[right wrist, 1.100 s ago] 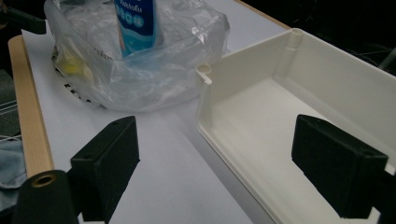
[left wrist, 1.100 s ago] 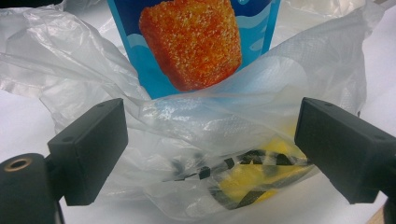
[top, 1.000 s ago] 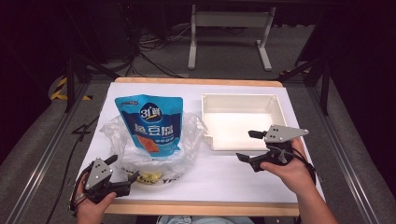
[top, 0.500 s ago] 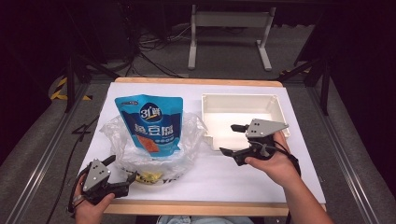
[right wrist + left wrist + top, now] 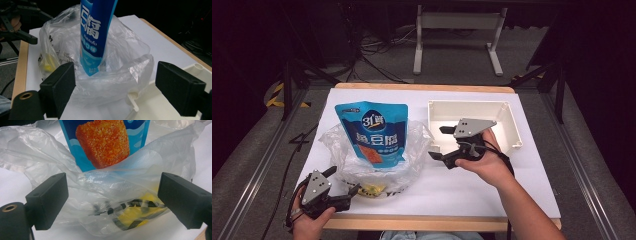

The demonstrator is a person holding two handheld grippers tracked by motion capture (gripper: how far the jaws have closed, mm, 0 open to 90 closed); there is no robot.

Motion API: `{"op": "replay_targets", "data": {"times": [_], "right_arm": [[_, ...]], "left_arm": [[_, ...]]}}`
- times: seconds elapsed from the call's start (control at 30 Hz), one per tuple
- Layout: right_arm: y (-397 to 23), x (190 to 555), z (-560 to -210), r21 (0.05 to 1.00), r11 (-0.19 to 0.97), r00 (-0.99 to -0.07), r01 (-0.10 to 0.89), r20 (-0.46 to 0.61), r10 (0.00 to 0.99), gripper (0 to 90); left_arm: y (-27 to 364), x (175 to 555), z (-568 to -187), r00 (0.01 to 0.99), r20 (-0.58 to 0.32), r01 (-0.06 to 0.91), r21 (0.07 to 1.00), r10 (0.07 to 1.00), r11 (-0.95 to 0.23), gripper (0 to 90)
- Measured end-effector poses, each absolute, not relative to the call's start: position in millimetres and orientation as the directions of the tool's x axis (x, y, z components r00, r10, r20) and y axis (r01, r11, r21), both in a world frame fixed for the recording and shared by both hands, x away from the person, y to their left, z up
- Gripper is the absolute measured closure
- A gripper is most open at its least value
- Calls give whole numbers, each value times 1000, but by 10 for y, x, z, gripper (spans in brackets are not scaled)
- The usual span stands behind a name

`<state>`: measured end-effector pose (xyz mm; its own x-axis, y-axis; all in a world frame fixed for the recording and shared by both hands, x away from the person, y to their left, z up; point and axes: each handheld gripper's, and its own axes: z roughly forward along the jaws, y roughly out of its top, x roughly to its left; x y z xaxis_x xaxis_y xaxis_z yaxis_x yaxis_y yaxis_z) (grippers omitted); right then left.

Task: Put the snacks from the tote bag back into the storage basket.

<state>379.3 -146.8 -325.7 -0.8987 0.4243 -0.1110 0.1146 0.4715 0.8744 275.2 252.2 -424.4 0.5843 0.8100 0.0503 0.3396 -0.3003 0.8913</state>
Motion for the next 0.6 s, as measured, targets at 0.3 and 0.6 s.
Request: {"op": "replay_targets", "data": {"times": [0.3, 0.6], "right_arm": [[-1281, 3847, -3278, 887, 458, -898, 53, -159, 411, 142], [-1163, 3906, -3296, 876, 482, -898, -2, -213, 384, 158]], "left_arm": [[2525, 2753, -4243, 586, 47, 339, 893, 809, -297, 106], [2525, 2748, -4243, 582, 45, 336, 896, 812, -290, 106]]}}
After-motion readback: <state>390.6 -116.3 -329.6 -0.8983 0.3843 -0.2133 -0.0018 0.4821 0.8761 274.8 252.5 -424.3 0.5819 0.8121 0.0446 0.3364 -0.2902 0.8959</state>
